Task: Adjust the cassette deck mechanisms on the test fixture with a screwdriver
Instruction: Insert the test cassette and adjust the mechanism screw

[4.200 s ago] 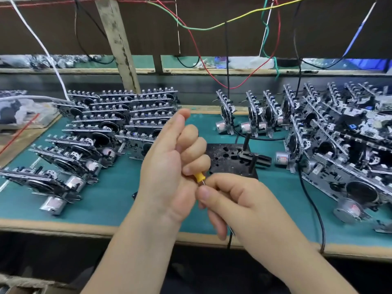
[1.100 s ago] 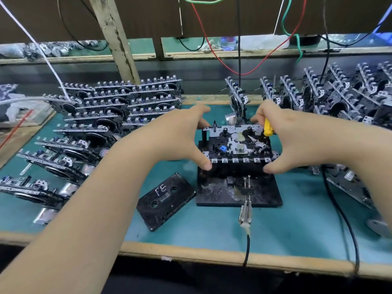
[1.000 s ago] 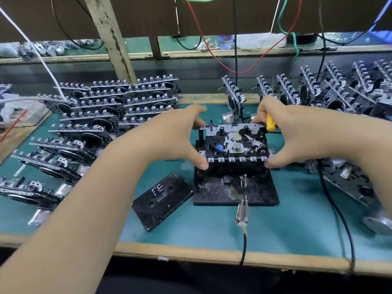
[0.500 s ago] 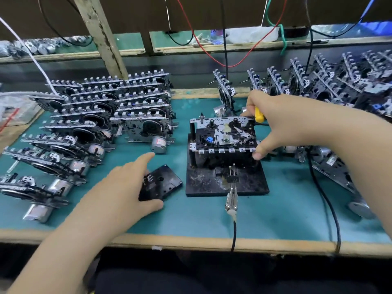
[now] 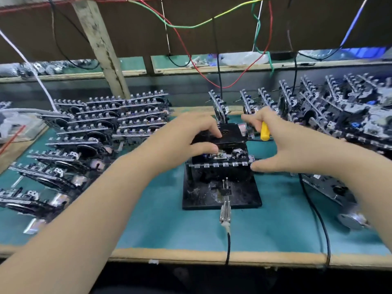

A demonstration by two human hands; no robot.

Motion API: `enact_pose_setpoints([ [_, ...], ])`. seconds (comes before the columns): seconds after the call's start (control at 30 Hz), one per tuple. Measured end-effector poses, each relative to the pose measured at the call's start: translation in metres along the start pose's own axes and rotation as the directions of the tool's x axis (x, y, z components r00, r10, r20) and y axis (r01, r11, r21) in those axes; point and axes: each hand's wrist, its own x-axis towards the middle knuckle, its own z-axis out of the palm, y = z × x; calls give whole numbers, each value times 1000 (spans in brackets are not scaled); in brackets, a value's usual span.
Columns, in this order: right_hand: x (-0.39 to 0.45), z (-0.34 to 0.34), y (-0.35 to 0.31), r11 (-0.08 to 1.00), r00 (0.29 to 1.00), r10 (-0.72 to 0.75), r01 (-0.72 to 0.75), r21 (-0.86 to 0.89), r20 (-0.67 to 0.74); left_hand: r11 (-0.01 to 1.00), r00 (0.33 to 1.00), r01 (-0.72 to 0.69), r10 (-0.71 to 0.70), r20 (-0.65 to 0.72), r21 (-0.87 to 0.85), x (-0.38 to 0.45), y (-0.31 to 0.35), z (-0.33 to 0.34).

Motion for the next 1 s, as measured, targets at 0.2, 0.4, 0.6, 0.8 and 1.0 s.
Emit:
enact_pose_setpoints([
  [0.2,-6,36,-7,948,921,-62,175,266,-384,998,999,54,-54,-2,-24,-13,-2,24],
  [0.4,2,62,-4,863,852,66,212,459,-519,1000,996,8,-8,87,-6,-17,-2,7],
  [0.6,2,69,-7,824,838,103,230,518,-536,997,999,21,-19,36,-73,-13,-4,7],
  [0.8,-2,71,-6,802,849,108,233,550,-517,992,999,26,-28,-22,-121,-27,-7,23],
  [1.0,-4,72,-4,802,857,97,234,549,-506,967,994,88,-99,-35,-239,-29,-10,27],
])
